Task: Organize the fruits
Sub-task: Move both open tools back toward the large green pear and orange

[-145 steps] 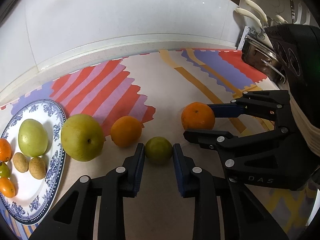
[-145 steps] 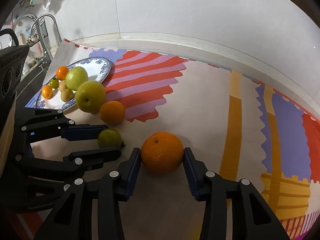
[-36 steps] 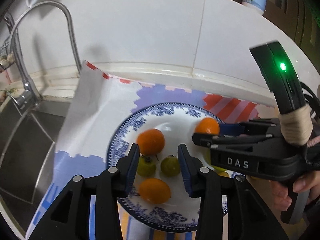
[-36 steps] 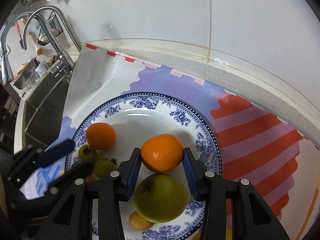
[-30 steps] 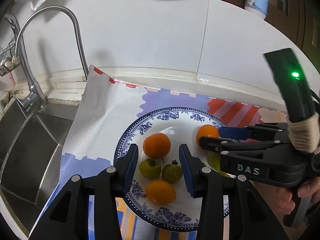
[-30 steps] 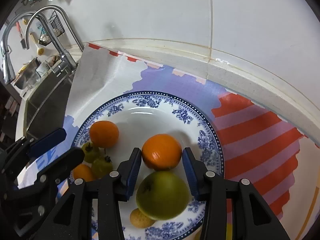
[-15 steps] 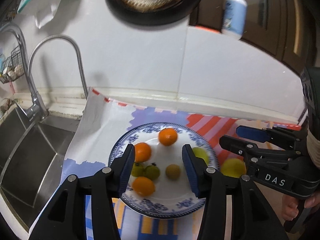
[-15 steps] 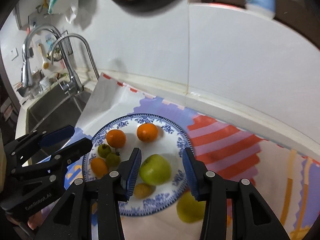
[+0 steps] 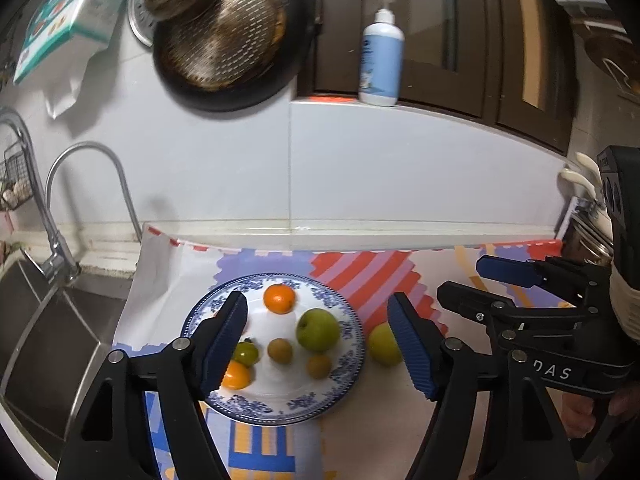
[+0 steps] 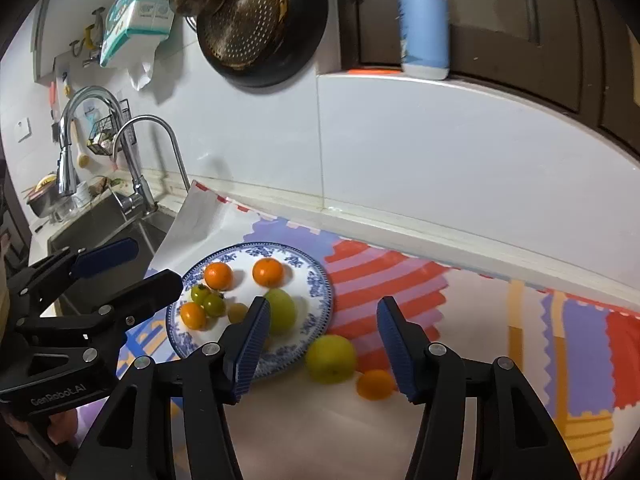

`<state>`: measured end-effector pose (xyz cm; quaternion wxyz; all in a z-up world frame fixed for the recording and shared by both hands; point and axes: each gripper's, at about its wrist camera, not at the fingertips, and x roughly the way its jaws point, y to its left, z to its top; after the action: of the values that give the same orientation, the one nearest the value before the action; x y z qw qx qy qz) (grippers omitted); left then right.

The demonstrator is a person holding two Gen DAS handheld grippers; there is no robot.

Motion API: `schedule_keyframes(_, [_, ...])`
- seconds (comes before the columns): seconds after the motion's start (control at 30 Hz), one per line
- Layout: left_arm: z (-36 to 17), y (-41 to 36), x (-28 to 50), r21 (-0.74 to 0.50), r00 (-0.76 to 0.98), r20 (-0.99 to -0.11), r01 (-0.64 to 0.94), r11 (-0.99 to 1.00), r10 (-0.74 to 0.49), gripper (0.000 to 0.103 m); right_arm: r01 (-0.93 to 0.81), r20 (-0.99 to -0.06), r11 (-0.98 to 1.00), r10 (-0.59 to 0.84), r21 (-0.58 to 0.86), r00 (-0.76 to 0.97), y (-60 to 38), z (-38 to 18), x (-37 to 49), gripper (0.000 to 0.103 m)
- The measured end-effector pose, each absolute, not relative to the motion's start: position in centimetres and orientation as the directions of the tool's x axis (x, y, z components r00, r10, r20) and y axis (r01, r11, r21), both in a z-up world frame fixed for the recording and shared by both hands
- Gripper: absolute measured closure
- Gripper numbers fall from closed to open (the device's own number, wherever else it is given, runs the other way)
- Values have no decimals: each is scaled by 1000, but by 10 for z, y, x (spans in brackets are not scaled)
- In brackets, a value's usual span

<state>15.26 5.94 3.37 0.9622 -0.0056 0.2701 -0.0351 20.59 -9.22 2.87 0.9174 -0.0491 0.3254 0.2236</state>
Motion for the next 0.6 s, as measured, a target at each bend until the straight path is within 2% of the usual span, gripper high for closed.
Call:
schedule_keyframes(0.17, [33,44,144,9,861,-503,93,996,-76,24,-405,-609,913,348,48,713,-111,29,193,42])
schedule_keyframes(0.37, [26,28,137,50,875,-474,141,989,-101,19,-378,-619,925,317,35,719,-127,20,184,42])
schedule_keyframes(0.6, [7,15,141,97,866,-480,209,973,-138,19,-400,-657,916,306,7,689,-133,-1,183,42])
